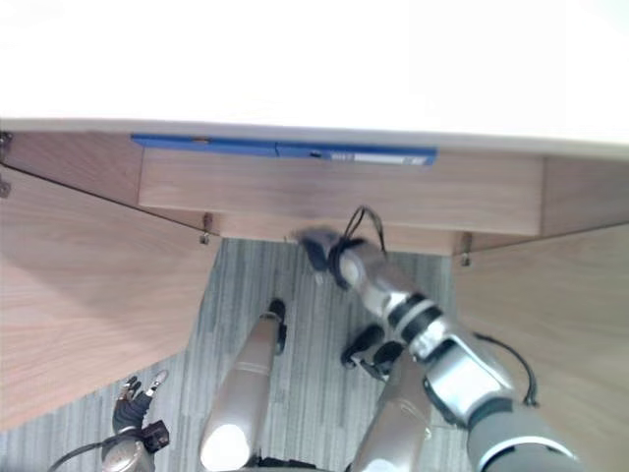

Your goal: Walk over to the cabinet, pick up the folder, carry it to the office cabinet, place the folder inside the office cabinet, then close the office cabinet door

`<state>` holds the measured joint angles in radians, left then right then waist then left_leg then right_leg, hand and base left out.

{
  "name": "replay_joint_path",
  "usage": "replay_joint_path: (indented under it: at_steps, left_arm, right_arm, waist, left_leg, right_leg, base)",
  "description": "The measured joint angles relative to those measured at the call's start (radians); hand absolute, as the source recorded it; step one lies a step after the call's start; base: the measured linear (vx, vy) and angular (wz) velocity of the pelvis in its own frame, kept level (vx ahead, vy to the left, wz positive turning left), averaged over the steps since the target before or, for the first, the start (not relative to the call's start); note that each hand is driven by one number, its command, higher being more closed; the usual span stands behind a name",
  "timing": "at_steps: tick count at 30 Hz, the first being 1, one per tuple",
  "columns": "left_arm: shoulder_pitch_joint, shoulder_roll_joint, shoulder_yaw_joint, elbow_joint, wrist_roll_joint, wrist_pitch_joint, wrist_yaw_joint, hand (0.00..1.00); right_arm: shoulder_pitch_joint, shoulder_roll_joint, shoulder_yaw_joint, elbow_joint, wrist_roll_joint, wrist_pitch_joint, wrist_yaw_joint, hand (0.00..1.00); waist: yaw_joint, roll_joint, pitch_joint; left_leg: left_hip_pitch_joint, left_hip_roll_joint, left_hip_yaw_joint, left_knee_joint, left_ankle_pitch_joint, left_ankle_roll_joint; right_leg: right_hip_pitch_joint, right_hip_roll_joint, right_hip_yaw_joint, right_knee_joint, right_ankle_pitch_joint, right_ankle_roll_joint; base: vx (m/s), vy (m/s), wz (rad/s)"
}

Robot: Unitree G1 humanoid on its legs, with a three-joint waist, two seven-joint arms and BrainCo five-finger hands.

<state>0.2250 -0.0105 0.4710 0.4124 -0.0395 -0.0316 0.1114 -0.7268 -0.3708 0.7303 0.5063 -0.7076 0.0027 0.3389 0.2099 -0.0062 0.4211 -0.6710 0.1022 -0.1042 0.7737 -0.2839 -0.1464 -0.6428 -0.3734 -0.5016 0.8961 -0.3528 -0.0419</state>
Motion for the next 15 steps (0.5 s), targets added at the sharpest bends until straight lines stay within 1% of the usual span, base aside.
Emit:
replay_joint_path:
  at_steps: [1, 2, 3, 4, 5, 6, 7, 8, 9, 10, 11, 12, 13, 15]
  left_arm:
    - [0.008, 0.0, 0.0, 0.0, 0.002, 0.001, 0.001, 0.0]
    - [0.013, 0.002, 0.0, 0.001, 0.005, 0.001, 0.003, 0.0]
    - [0.017, 0.005, 0.0, 0.011, 0.017, 0.001, 0.003, 0.0]
    - [0.017, 0.009, 0.0, 0.035, 0.047, -0.003, 0.004, 0.0]
    - [0.016, 0.012, 0.0, 0.052, 0.052, -0.007, 0.004, 0.0]
    - [0.013, 0.025, 0.0, 0.134, 0.073, -0.016, 0.005, 0.0]
    - [0.008, 0.034, 0.0, 0.224, 0.076, -0.02, 0.013, 0.0]
    - [0.003, 0.035, 0.005, 0.269, 0.081, -0.02, 0.016, 0.0]
    - [-0.006, 0.031, 0.025, 0.349, 0.086, -0.019, 0.023, 0.0]
    - [-0.008, 0.029, 0.026, 0.405, 0.086, -0.019, 0.037, 0.0]
    - [-0.008, 0.027, 0.026, 0.424, 0.086, -0.019, 0.044, 0.0]
    - [-0.008, 0.019, 0.022, 0.453, 0.086, -0.02, 0.062, 0.0]
    - [-0.008, 0.018, 0.019, 0.459, 0.089, -0.021, 0.067, 0.0]
    - [-0.016, 0.024, -0.031, 0.49, 0.136, -0.03, 0.1, 0.0]
  right_arm:
    - [0.059, 0.009, 0.01, 0.001, 0.002, -0.006, 0.006, 0.0]
    - [0.086, 0.019, 0.009, 0.003, 0.003, -0.007, 0.007, 0.0]
    - [0.134, 0.042, 0.004, 0.021, 0.019, -0.014, 0.007, 0.0]
    - [0.177, 0.076, -0.013, 0.079, 0.061, -0.022, 0.001, 0.0]
    - [0.195, 0.094, -0.026, 0.104, 0.072, -0.024, 0.001, 0.0]
    - [0.253, 0.16, -0.084, 0.212, 0.124, -0.024, -0.013, 0.0]
    - [0.296, 0.221, -0.161, 0.327, 0.234, -0.022, -0.043, 0.0]
    - [0.316, 0.25, -0.209, 0.376, 0.276, -0.021, -0.058, 0.0]
    - [0.36, 0.292, -0.304, 0.452, 0.361, -0.021, -0.092, 0.0]
    - [0.399, 0.314, -0.377, 0.504, 0.443, -0.022, -0.131, 0.0]
    - [0.414, 0.321, -0.405, 0.526, 0.487, -0.023, -0.151, 0.0]
    - [0.449, 0.324, -0.455, 0.558, 0.555, -0.025, -0.182, 0.0]
    - [0.461, 0.323, -0.471, 0.565, 0.575, -0.025, -0.19, 0.0]
    - [0.54, 0.322, -0.574, 0.608, 0.687, -0.031, -0.237, 0.0]
  waist:
    - [-0.003, -0.01, -0.005]
    - [-0.004, -0.018, -0.01]
    - [-0.007, -0.032, -0.019]
    - [-0.009, -0.043, -0.029]
    - [-0.01, -0.047, -0.038]
    - [-0.013, -0.06, -0.075]
    - [-0.025, -0.062, -0.102]
    - [-0.029, -0.061, -0.111]
    - [-0.037, -0.06, -0.138]
    - [-0.049, -0.06, -0.157]
    - [-0.056, -0.06, -0.161]
    - [-0.071, -0.059, -0.176]
    - [-0.077, -0.058, -0.181]
    - [-0.114, -0.052, -0.192]
  left_leg:
    - [0.055, 0.016, 0.007, -0.03, 0.0, 0.0]
    - [0.084, 0.022, 0.017, -0.046, 0.0, 0.001]
    - [0.141, 0.037, 0.041, -0.076, 0.0, 0.001]
    - [0.207, 0.052, 0.066, -0.106, 0.0, 0.002]
    - [0.229, 0.056, 0.076, -0.119, 0.0, 0.002]
    - [0.297, 0.067, 0.105, -0.167, 0.003, 0.008]
    - [0.367, 0.079, 0.135, -0.217, 0.009, 0.019]
    - [0.404, 0.082, 0.153, -0.244, 0.013, 0.025]
    - [0.462, 0.088, 0.19, -0.295, 0.022, 0.037]
    - [0.515, 0.088, 0.232, -0.342, 0.033, 0.043]
    - [0.542, 0.086, 0.258, -0.362, 0.038, 0.046]
    - [0.589, 0.075, 0.3, -0.404, 0.046, 0.055]
    - [0.599, 0.073, 0.314, -0.413, 0.049, 0.057]
    - [0.696, 0.043, 0.399, -0.491, 0.067, 0.073]
  right_leg:
    - [0.057, 0.024, -0.006, -0.048, 0.014, 0.004]
    - [0.082, 0.033, -0.007, -0.07, 0.022, 0.006]
    - [0.132, 0.052, -0.006, -0.114, 0.037, 0.01]
    - [0.189, 0.075, -0.001, -0.162, 0.055, 0.014]
    - [0.207, 0.082, 0.002, -0.178, 0.061, 0.016]
    - [0.257, 0.109, 0.018, -0.239, 0.087, 0.022]
    - [0.308, 0.138, 0.039, -0.306, 0.119, 0.03]
    - [0.335, 0.151, 0.049, -0.343, 0.137, 0.035]
    - [0.373, 0.178, 0.076, -0.413, 0.174, 0.044]
    - [0.402, 0.196, 0.108, -0.47, 0.21, 0.054]
    - [0.417, 0.201, 0.126, -0.494, 0.225, 0.059]
    - [0.43, 0.203, 0.159, -0.521, 0.248, 0.069]
    - [0.433, 0.203, 0.167, -0.527, 0.255, 0.072]
    - [0.447, 0.199, 0.215, -0.545, 0.291, 0.08]
  base:
    - [0.14, 0.035, -0.28]
    - [0.13, 0.047, -0.38]
    - [0.12, 0.056, -0.48]
    - [0.12, 0.06, -0.47]
    - [0.1, 0.073, -0.58]
    - [0.12, 0.084, -0.65]
    - [0.12, 0.095, -0.75]
    - [0.13, 0.113, -0.8]
    - [0.1, 0.168, -0.87]
    - [0.08, 0.143, -0.89]
    - [0.05, 0.161, -0.91]
    - [0.01, 0.105, -0.63]
    - [0.02, 0.204, -0.85]
    - [-0.02, 0.186, -0.89]
